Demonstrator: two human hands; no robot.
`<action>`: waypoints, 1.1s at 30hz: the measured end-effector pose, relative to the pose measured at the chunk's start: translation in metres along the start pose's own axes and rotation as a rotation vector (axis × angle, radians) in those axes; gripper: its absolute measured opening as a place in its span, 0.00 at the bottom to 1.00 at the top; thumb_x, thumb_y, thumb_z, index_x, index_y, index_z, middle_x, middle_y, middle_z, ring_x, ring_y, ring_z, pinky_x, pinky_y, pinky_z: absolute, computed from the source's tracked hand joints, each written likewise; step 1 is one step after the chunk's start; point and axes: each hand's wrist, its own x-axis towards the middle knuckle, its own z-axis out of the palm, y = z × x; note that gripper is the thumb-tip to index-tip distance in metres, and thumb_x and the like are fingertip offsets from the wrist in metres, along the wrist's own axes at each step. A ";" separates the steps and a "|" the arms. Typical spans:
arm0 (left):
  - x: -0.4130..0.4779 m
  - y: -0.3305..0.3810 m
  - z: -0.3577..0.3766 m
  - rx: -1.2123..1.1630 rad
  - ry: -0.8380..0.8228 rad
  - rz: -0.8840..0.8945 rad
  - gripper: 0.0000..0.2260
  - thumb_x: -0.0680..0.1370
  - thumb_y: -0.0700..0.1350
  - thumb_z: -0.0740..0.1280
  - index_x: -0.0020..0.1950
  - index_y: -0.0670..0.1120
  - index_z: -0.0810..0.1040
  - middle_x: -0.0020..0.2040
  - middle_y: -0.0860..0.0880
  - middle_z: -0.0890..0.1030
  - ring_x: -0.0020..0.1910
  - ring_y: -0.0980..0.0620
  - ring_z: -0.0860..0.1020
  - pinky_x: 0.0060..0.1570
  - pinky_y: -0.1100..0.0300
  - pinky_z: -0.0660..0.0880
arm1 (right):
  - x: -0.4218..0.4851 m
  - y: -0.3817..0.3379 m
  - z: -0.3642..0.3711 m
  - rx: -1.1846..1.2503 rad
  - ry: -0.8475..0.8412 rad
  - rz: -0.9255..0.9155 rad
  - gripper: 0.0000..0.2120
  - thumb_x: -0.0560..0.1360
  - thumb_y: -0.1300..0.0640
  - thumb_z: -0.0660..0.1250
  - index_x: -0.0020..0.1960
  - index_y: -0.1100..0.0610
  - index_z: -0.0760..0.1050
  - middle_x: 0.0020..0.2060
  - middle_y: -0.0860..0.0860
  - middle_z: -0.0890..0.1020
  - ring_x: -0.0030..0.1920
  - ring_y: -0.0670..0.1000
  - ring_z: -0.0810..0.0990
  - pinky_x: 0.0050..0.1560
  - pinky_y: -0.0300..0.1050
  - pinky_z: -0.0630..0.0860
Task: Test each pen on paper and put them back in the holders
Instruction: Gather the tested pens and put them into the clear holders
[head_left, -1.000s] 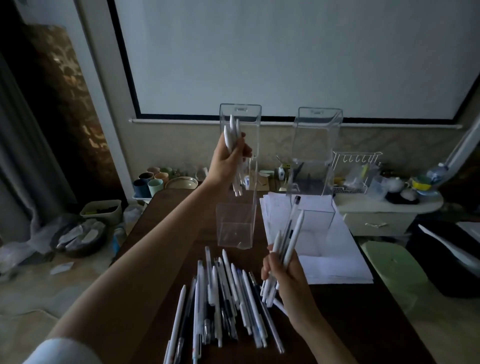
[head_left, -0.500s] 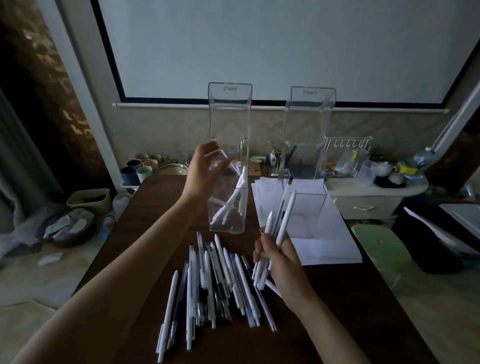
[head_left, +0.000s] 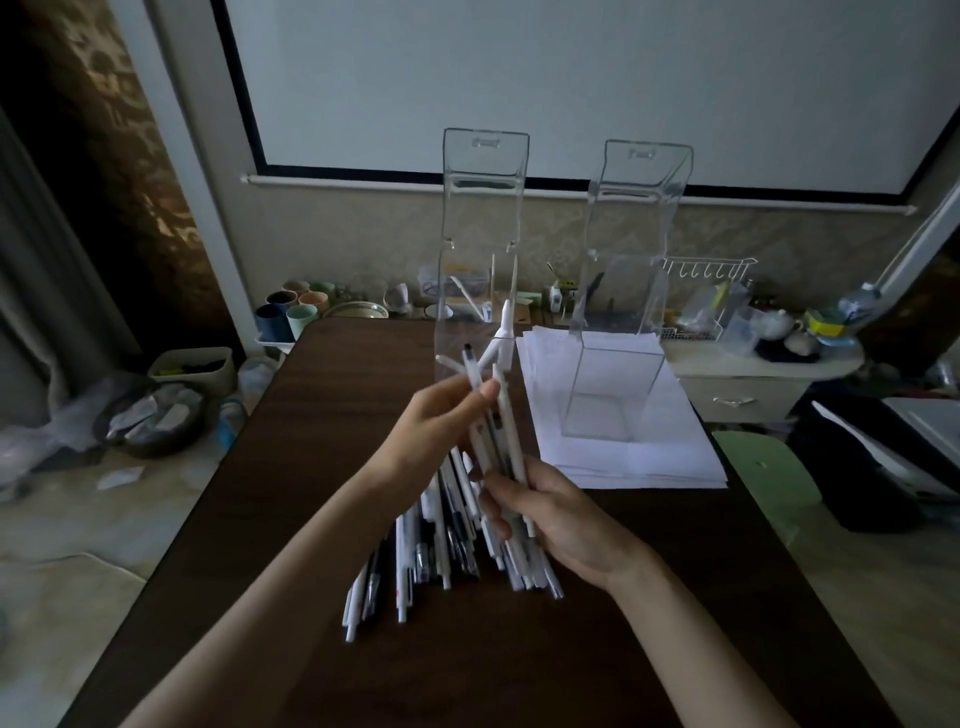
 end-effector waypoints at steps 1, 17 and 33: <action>0.001 0.002 -0.002 -0.001 0.010 0.015 0.19 0.76 0.50 0.63 0.60 0.39 0.75 0.54 0.37 0.79 0.54 0.40 0.78 0.58 0.47 0.74 | 0.000 0.001 0.002 0.006 0.011 -0.002 0.11 0.79 0.53 0.59 0.55 0.60 0.71 0.35 0.50 0.73 0.35 0.47 0.72 0.42 0.43 0.73; 0.000 0.000 0.000 0.077 0.158 0.100 0.10 0.78 0.38 0.62 0.53 0.31 0.74 0.46 0.37 0.80 0.40 0.46 0.81 0.41 0.56 0.79 | 0.007 0.006 0.007 0.200 0.392 -0.101 0.15 0.79 0.52 0.57 0.60 0.61 0.71 0.43 0.52 0.82 0.45 0.52 0.82 0.45 0.43 0.78; 0.112 0.034 -0.035 0.578 0.485 0.221 0.18 0.77 0.45 0.66 0.65 0.39 0.70 0.59 0.47 0.76 0.56 0.51 0.75 0.54 0.61 0.72 | 0.015 0.006 -0.012 0.134 0.440 -0.058 0.13 0.77 0.52 0.60 0.54 0.61 0.73 0.39 0.53 0.81 0.39 0.51 0.81 0.42 0.40 0.76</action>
